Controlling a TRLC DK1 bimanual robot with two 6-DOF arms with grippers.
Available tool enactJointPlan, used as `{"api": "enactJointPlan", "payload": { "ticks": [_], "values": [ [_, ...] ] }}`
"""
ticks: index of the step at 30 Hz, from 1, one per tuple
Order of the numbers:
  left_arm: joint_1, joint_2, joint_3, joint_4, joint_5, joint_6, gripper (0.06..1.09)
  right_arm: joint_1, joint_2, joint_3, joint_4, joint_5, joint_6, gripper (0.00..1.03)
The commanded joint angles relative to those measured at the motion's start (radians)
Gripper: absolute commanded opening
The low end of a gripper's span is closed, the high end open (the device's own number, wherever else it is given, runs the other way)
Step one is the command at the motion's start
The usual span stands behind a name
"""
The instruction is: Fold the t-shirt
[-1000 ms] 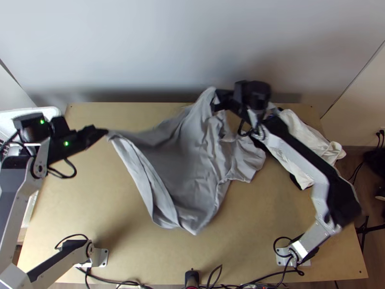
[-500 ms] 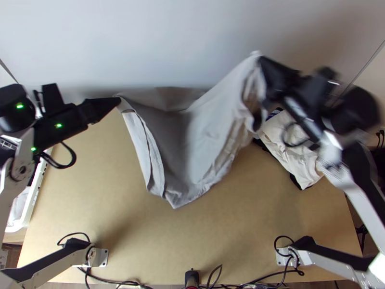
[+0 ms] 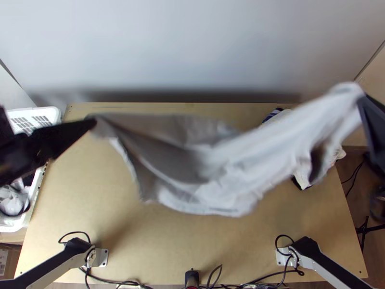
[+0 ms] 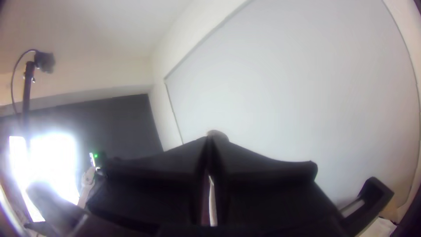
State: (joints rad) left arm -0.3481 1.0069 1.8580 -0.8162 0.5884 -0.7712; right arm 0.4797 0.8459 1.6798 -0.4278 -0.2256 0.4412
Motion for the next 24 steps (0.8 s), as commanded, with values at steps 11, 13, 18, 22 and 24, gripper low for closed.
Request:
{"api": "enactJointPlan", "payload": {
  "ticks": [11, 13, 18, 22, 24],
  "values": [
    [0.057, -0.091, -0.500, -0.586, 0.080, 0.237, 0.09, 0.054, -0.252, -0.535, -0.368, -0.064, 0.097, 0.03],
    [0.078, -0.057, -0.649, -0.503, 0.108, 0.274, 0.09, -0.003, -0.298, -0.787, -0.238, -0.067, 0.097, 0.03],
    [0.179, 0.200, -0.809, -0.273, 0.152, 0.326, 0.09, -0.151, -0.265, -1.169, 0.210, -0.073, 0.120, 0.03],
    [0.285, 0.516, -0.706, -0.182, 0.205, 0.363, 0.09, -0.288, 0.122, -1.123, 0.428, -0.103, 0.120, 0.03],
    [0.322, 0.634, -0.634, -0.110, 0.202, 0.351, 0.09, -0.366, 0.349, -1.011, 0.422, -0.155, 0.123, 0.03]
  ]
}}
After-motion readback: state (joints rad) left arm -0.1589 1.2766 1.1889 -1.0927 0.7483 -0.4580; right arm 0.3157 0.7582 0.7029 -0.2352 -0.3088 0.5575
